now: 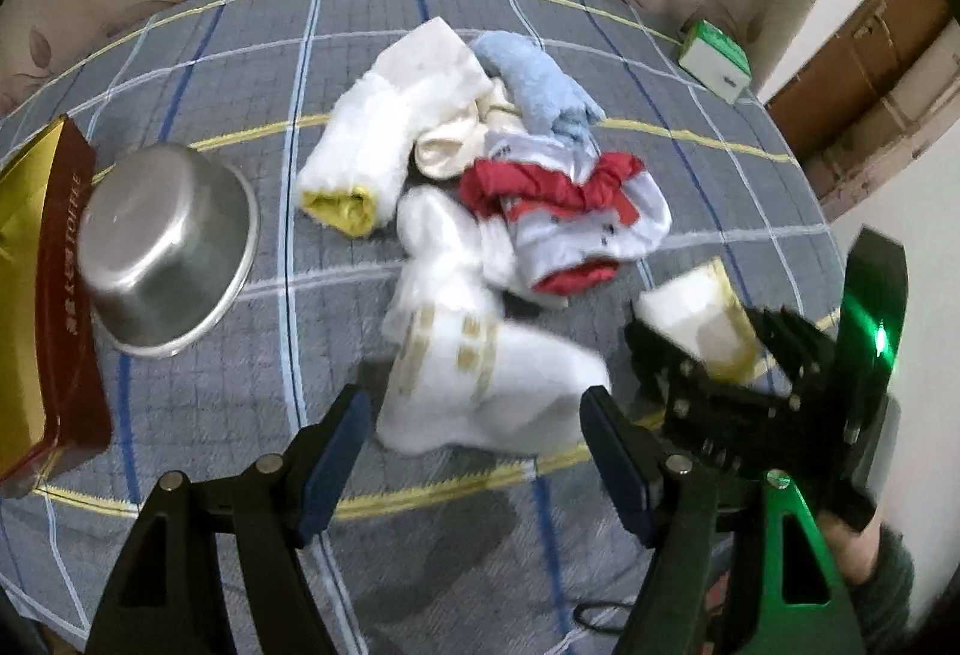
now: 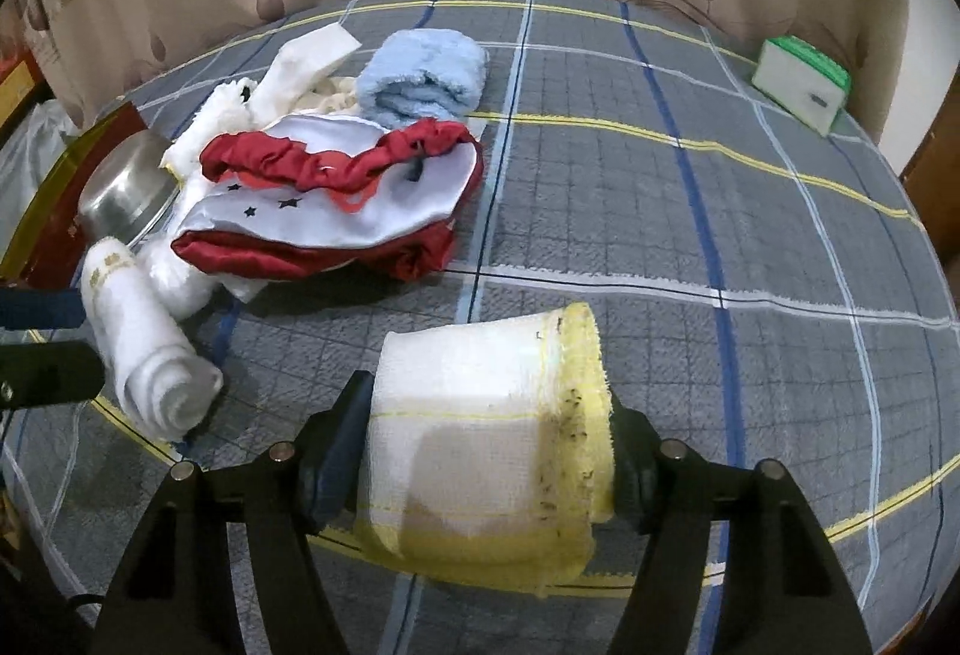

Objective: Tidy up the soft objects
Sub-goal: 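Grasp a white sock with the left gripper while the right gripper holds the towel, then carry the white sock into the gold tin tray and open the left gripper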

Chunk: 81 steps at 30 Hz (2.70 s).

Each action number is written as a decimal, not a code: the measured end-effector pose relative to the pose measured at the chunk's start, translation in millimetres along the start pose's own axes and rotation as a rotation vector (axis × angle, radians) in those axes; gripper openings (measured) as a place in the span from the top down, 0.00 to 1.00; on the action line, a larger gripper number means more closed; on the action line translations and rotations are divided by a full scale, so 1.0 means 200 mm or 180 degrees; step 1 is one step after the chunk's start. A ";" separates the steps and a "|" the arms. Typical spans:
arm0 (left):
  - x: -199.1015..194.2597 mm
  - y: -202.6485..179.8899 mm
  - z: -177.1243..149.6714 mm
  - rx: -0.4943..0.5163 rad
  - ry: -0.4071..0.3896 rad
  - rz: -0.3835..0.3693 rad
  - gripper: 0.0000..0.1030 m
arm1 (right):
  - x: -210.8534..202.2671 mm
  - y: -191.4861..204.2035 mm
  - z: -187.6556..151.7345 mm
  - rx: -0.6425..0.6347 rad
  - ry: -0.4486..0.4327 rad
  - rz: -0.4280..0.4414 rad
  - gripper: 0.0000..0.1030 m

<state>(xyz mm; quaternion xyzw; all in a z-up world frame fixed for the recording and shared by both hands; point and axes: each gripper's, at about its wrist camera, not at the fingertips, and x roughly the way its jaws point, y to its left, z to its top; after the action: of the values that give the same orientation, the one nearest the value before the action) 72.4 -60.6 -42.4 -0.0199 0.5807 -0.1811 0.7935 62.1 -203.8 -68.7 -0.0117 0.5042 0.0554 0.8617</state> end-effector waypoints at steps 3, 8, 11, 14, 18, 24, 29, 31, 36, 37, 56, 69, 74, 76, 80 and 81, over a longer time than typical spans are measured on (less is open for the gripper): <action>0.01 -0.03 0.06 0.0086 -0.0011 -0.0027 0.28 | 0.01 0.01 0.00 -0.0030 0.0001 -0.0034 0.36; 0.10 -0.05 0.10 0.0128 0.0167 -0.0046 0.28 | 0.01 0.02 -0.01 -0.0032 -0.0002 -0.0012 0.35; 0.11 -0.04 0.04 0.0231 0.0210 -0.0003 0.28 | 0.01 0.02 -0.01 -0.0041 -0.0003 -0.0009 0.34; 0.11 -0.04 -0.04 0.0338 0.0317 0.0010 0.28 | 0.00 0.01 -0.01 -0.0039 0.0005 0.0011 0.34; 0.10 -0.03 -0.14 0.0478 0.0390 -0.0006 0.28 | 0.01 0.01 -0.01 -0.0054 0.0007 0.0010 0.33; 0.11 0.01 -0.24 0.0521 0.0563 -0.0039 0.28 | 0.01 0.01 -0.01 -0.0062 0.0002 0.0008 0.33; 0.12 -0.03 -0.34 0.0908 0.0566 0.0088 0.26 | 0.01 0.01 -0.01 -0.0074 0.0002 0.0003 0.32; 0.13 -0.04 -0.36 0.1020 0.0513 0.0134 0.26 | 0.01 0.01 -0.01 -0.0078 0.0003 -0.0001 0.32; 0.10 -0.03 -0.37 0.0992 0.0378 0.0089 0.35 | 0.01 0.02 -0.02 -0.0081 -0.0003 -0.0009 0.31; 0.09 -0.03 -0.36 0.0992 0.0353 0.0076 0.44 | 0.01 0.02 -0.02 -0.0086 -0.0003 -0.0010 0.31; -0.35 0.40 -0.19 0.0292 -0.0181 0.0459 0.68 | 0.01 0.03 -0.02 -0.0107 -0.0027 -0.0045 0.28; -0.63 1.34 -0.09 -0.0784 -0.0318 0.1271 0.68 | 0.02 0.04 -0.01 -0.0045 -0.0048 -0.0099 0.28; -0.54 1.53 -0.09 -0.0932 -0.0185 0.1290 0.67 | 0.02 0.04 0.00 -0.0001 -0.0038 -0.0144 0.30; -0.50 1.57 -0.07 -0.0928 -0.0147 0.1322 0.66 | 0.02 0.04 0.00 0.0013 -0.0040 -0.0172 0.34; -0.39 1.60 -0.03 -0.0891 -0.0049 0.1329 0.62 | 0.01 0.05 0.01 0.0051 -0.0041 -0.0210 0.38; -0.36 1.61 -0.01 -0.0879 -0.0026 0.1338 0.62 | 0.01 0.05 0.01 0.0056 -0.0053 -0.0223 0.38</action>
<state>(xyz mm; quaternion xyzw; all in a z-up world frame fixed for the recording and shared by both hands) 135.7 262.4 -54.7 -0.0077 0.5882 0.0690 0.8058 63.2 -192.7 -68.5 -0.0213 0.4967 0.0209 0.8674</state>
